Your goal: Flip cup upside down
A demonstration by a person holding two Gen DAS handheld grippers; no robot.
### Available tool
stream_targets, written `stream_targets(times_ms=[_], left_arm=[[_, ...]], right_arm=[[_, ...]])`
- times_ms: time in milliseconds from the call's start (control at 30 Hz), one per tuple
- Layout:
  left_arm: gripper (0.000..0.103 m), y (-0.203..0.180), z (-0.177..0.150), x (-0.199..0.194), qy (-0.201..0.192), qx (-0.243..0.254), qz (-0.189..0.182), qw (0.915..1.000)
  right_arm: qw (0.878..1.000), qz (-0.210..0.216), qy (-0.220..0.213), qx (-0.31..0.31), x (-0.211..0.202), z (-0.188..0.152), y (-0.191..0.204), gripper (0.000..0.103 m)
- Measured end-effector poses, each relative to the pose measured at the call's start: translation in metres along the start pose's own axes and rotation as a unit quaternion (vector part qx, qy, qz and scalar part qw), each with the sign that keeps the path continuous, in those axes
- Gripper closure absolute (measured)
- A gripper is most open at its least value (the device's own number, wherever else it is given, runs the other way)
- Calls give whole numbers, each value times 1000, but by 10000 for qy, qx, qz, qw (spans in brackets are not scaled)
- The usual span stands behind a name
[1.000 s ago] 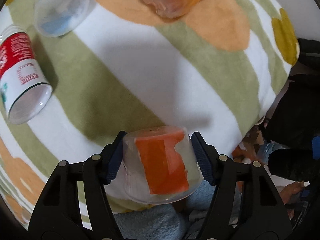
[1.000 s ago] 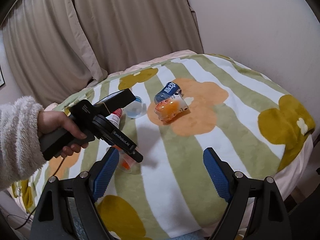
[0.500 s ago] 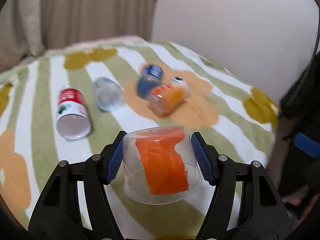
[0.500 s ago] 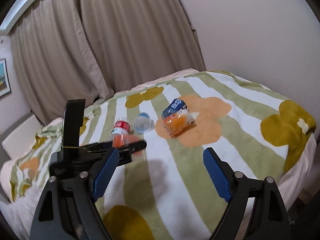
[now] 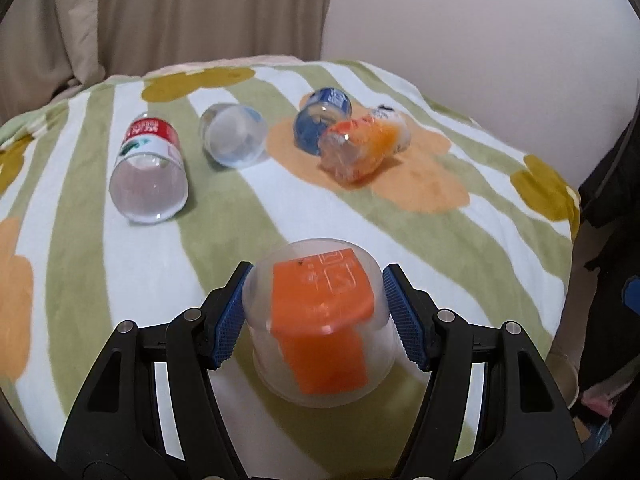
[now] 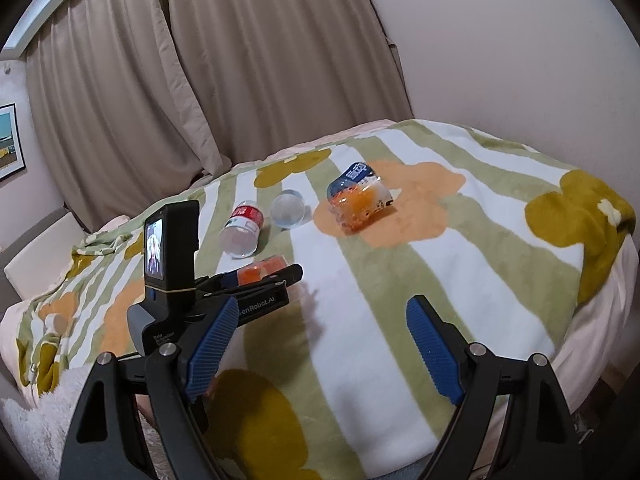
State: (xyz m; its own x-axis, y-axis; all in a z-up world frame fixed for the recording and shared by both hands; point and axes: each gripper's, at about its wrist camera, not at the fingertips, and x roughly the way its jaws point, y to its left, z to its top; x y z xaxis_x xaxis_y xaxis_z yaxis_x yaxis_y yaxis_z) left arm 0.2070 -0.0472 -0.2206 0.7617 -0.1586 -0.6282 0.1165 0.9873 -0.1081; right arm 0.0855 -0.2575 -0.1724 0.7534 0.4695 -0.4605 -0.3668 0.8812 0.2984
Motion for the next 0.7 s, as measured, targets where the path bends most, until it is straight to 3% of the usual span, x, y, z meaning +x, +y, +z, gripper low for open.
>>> stream_targets(times_ms=[467, 500, 533, 567, 700], left_arm=[[39, -2, -6, -1, 237, 26, 165, 9996], [33, -3, -6, 0, 258, 54, 198, 9995], [12, -4, -6, 1, 273, 84, 229, 9993], [0, -5, -6, 1, 282, 122, 257, 9992], [0, -8, -4, -5, 220, 225, 285, 9991]], right_arm=[[9995, 269, 82, 125, -5, -8, 6, 19], [9995, 265, 83, 124, -5, -7, 6, 19], [9996, 258, 91, 119, -5, -7, 6, 19], [9996, 241, 101, 113, -5, -8, 7, 19], [9997, 196, 110, 85, -5, -5, 8, 19]])
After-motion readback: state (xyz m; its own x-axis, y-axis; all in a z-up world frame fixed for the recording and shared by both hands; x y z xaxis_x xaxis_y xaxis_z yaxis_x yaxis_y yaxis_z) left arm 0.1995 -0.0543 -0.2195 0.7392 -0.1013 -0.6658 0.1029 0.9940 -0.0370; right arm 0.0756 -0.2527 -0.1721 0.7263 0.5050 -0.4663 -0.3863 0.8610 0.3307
